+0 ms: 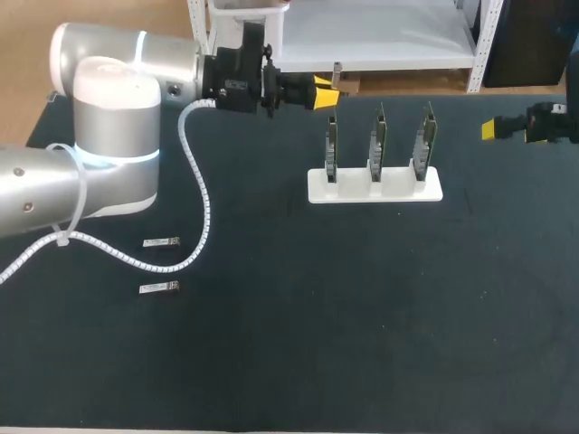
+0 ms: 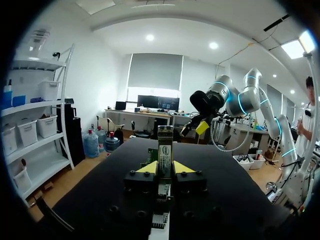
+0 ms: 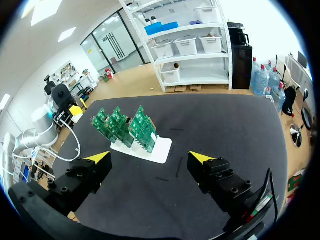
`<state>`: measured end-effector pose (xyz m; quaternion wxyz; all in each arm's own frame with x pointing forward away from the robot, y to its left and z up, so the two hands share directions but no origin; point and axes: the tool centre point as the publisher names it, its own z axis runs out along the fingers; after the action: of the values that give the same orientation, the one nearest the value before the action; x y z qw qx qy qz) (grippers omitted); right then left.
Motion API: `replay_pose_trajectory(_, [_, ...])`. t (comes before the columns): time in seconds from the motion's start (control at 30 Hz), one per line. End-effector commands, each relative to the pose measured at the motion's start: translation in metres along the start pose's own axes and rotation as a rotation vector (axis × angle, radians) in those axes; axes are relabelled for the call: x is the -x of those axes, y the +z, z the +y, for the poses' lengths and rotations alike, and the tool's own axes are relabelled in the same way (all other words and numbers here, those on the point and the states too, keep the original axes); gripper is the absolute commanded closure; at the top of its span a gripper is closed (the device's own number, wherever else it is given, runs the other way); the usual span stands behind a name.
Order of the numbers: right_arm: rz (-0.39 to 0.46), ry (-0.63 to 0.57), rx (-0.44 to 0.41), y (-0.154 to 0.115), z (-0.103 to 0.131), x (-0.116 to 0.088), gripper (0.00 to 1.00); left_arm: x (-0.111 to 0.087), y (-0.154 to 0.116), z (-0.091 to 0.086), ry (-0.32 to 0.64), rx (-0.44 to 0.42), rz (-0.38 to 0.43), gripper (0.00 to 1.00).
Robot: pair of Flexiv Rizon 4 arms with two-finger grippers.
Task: Pick up the optical module with the left hand, and insert it into the network port with the right hand.
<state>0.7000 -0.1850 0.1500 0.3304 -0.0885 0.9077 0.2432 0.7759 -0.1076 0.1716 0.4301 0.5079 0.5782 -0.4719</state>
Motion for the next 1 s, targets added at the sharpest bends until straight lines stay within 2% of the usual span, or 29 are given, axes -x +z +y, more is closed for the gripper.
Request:
replay_pose_trajectory(0.03, [0.0,0.0,0.0,0.0,0.0,0.0,0.0,-0.0011,-0.0008,-0.0042,0.0,0.01,-0.003,1.0])
replay_pose_trajectory(1.0, [0.0,0.0,0.0,0.0,0.0,0.0,0.0,-0.0069,0.0018,-0.0114,-0.021,0.017,-0.009,1.0])
